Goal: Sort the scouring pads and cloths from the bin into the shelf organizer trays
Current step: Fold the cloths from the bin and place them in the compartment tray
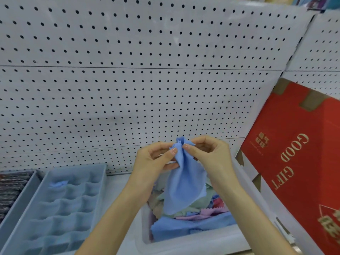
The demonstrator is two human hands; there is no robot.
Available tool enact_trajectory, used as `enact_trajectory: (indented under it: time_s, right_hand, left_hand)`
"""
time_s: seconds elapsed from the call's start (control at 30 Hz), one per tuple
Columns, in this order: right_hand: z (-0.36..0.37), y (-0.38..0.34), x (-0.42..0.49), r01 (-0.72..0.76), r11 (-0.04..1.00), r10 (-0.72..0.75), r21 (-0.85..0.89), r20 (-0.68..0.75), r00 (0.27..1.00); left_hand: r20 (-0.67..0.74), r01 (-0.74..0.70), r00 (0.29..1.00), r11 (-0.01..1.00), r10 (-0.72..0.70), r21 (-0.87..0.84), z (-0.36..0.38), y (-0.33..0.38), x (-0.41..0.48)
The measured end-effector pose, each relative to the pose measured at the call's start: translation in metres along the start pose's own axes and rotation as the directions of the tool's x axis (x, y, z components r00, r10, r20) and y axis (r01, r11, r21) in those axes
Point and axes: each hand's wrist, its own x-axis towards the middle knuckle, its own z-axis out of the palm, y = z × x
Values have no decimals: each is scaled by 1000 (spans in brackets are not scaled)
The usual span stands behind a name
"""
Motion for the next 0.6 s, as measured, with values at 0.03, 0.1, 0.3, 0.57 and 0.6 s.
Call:
enact_trajectory:
  time_s: [0.03,0.1,0.3,0.57,0.6]
  right_hand:
    - [0,0,0,10,1000,-10,-10,-7,1000]
    - [2,-2,-1,21,1000,-21,-12,10,1000]
    - [2,-6,-5,32,999,-32,1,106,994]
    - [1,-6,-4,66,996,-53,-62,190,980]
    - [1,-6,-4,73,995,-60,-61,184,981]
  left_hand:
    - [-2,-8,1000,1000,8,17,0,0,0]
    - [-4,-32,999,998,32,50,1,0,-1]
    - [-95,-102,989,990,112,98,2,-1,2]
    - [-11,-139,990,986,141,89,0,-1,2]
    - [-8,-142,990,986,143,89,0,0,2]
